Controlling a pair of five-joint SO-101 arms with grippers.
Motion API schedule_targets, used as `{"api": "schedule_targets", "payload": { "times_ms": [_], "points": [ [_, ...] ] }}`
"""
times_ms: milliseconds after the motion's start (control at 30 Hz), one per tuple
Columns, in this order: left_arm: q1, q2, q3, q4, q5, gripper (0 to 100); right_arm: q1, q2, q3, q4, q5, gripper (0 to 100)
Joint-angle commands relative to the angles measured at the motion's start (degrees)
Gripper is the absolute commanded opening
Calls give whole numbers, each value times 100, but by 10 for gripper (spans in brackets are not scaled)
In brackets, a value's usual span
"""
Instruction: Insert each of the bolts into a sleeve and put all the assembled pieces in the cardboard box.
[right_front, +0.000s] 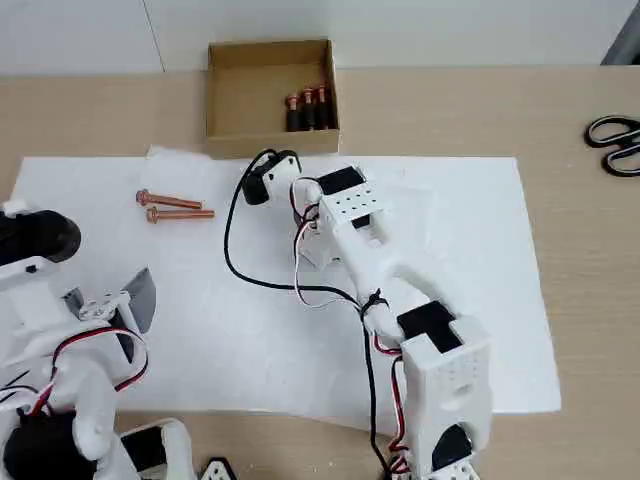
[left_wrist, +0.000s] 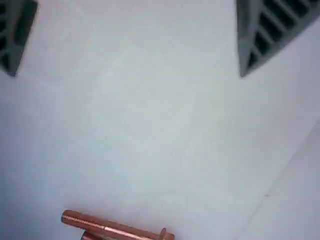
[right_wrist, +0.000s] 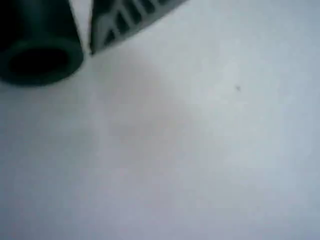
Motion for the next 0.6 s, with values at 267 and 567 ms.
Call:
{"api": "schedule_targets", "payload": {
  "times_ms": [267, 567],
  "points": [
    [-35, -26, -189, -18, -35, 269, -4, -22, -35, -57, 141, 48],
    [-35, -26, -189, -18, -35, 269, -13, -233, -193, 286, 202, 39]
  ]
}}
